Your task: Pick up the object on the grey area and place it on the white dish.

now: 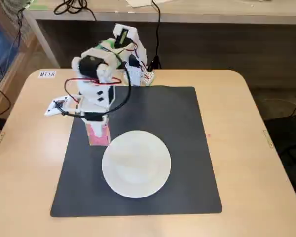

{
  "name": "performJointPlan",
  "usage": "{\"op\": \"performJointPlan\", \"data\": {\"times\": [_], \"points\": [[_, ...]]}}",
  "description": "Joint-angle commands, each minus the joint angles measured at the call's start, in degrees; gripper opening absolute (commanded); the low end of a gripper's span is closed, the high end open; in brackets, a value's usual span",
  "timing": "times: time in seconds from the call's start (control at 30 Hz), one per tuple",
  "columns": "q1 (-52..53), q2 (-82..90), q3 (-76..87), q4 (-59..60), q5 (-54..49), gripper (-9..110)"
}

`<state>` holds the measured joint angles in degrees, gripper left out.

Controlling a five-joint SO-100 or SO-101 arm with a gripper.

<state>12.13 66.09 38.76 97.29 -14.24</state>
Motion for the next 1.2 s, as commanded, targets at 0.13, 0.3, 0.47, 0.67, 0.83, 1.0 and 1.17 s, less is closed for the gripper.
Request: {"op": "performJointPlan", "data": {"times": [0.13,0.3,0.47,0.67,0.83,1.0,1.17], "points": [[-10.5,-3.2,-6.8,-0.7,3.4,0],[-13.8,-7.0,-7.6,-0.7,3.1,0],[-15.7,-13.2,-11.3,-0.7,2.3,0],[-15.7,-21.7,-21.4,-0.7,0.3,0],[-15.5,-24.2,-23.6,-0.5,0.1,1],[-15.9,-24.9,-23.6,-0.5,-0.2,8],[-16.2,-25.2,-23.6,-0.5,0.0,10]]}}
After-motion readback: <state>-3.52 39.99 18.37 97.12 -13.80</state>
